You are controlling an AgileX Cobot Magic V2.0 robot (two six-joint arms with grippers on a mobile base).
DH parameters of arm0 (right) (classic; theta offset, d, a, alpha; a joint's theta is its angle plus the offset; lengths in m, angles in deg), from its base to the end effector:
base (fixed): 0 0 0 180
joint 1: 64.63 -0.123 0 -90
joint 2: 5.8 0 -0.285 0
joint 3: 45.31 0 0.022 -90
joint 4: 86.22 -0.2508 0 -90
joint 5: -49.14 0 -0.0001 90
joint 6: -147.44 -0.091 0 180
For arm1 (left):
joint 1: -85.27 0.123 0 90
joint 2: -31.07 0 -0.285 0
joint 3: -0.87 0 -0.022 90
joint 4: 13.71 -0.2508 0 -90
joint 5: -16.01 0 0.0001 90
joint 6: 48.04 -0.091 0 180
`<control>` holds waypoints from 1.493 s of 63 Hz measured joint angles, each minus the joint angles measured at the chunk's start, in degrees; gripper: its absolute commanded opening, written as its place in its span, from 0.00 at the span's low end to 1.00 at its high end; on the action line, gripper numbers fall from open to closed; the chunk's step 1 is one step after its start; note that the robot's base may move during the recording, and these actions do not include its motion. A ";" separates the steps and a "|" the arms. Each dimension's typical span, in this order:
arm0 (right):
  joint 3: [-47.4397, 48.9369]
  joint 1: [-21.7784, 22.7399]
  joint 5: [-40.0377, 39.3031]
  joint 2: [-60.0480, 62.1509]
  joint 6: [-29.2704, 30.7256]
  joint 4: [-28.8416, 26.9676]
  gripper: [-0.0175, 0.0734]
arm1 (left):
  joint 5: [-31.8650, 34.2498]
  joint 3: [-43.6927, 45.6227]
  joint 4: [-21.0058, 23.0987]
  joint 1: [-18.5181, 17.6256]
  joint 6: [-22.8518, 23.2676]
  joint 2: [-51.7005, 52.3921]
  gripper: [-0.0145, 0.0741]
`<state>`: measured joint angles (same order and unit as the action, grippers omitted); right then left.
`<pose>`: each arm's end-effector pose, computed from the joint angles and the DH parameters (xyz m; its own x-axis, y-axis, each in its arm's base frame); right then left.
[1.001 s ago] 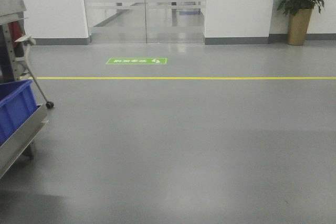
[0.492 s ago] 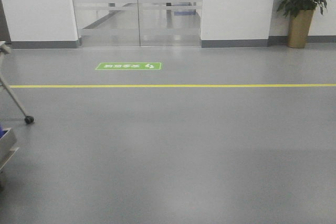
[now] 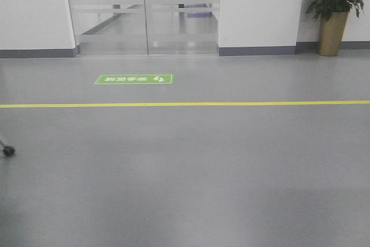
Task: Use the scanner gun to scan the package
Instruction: 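Turn the base and drive up to the red-framed felt table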
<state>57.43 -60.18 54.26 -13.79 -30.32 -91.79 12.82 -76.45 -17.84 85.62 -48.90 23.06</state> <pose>0.0568 -0.0036 0.2047 -0.0020 0.0580 -0.9983 0.0692 0.9959 0.0578 0.0569 0.0007 0.2073 0.0250 0.0870 -0.9959 -0.0123 0.9962 0.0867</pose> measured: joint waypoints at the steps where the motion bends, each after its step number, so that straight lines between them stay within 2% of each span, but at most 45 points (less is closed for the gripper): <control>1: 0.00 0.00 0.00 0.00 0.00 0.00 0.01 | 0.00 0.00 0.00 0.00 0.00 0.00 0.04; 94: 0.00 0.00 0.00 0.00 0.00 0.00 0.01 | 0.00 0.00 0.00 0.00 0.00 0.00 0.04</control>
<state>57.43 -60.18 54.26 -13.79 -30.32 -91.79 12.82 -76.45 -17.84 85.62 -48.90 23.06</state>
